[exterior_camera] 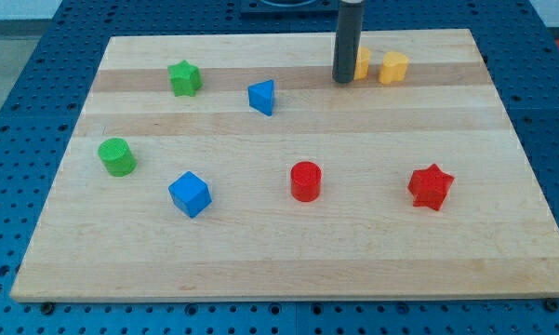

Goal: Adjust the red star at the right side of the red circle

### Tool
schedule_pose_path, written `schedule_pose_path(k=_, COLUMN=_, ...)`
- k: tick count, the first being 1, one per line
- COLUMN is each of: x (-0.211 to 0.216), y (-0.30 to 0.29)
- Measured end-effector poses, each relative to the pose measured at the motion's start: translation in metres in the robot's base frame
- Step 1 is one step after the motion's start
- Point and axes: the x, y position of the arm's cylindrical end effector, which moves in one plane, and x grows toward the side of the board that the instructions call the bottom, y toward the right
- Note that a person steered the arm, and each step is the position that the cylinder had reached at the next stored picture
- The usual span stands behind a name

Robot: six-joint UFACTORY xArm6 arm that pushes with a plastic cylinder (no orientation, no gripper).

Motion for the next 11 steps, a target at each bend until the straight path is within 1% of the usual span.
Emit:
schedule_pose_path(k=1, x=-0.014, y=0.029)
schedule_pose_path(k=2, x=-0.014, y=0.032)
schedule_pose_path(k=3, x=0.039, y=0.031)
schedule_pose_path(k=4, x=0.046, y=0.060)
schedule_pose_path(k=5, x=0.022, y=0.099)
schedule_pose_path(k=6, x=0.035, y=0.100)
schedule_pose_path(k=7, x=0.108, y=0.128)
schedule_pose_path(k=9, x=0.258, y=0.160)
schedule_pose_path(k=10, x=0.255, y=0.101)
schedule_pose_path(k=11, x=0.197, y=0.105)
